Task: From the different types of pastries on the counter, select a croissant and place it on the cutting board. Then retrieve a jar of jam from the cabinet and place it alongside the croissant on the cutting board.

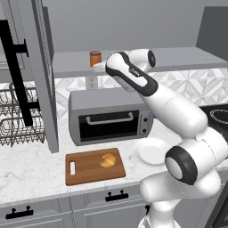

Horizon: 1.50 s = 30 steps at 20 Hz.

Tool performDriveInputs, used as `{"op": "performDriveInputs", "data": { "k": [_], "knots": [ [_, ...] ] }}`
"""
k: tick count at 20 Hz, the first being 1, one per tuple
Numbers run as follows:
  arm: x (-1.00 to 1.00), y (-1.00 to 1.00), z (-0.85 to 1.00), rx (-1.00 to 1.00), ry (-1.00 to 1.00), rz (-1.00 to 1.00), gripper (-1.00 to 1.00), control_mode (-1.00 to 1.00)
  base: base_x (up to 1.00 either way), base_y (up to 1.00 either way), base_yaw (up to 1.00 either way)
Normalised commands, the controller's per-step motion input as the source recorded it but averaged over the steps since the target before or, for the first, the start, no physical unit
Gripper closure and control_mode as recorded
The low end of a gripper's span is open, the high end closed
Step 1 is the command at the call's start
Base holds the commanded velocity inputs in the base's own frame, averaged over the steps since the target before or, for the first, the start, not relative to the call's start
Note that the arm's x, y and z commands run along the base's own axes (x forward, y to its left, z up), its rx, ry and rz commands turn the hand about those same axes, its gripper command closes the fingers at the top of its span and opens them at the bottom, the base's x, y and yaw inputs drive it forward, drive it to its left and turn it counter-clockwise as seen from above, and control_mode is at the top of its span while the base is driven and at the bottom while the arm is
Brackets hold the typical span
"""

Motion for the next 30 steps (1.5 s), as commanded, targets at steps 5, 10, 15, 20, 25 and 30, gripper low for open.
{"op": "performDriveInputs", "data": {
  "k": [5, 10, 15, 20, 25, 30],
  "knots": [
    [0.47, 0.22, -0.19, 0.03, 0.00, 0.00, -1.00, -1.00, 0.00, 0.00, 0.00],
    [0.43, 0.20, -0.11, 0.03, 0.00, 0.00, -1.00, -1.00, 0.00, 0.00, 0.00],
    [0.21, 0.15, -0.09, 0.00, 0.00, 0.00, 1.00, -1.00, 0.00, 0.00, 0.00],
    [-0.04, -0.02, 0.02, 0.04, -0.05, 0.00, 1.00, -1.00, 0.00, 0.00, 0.00],
    [-0.24, 0.00, 0.29, 0.03, -0.09, -0.05, 1.00, -1.00, 0.00, 0.00, 0.00],
    [-0.81, -0.28, 0.08, -0.08, -0.02, -0.08, 1.00, -1.00, 0.00, 0.00, 0.00]
  ]
}}
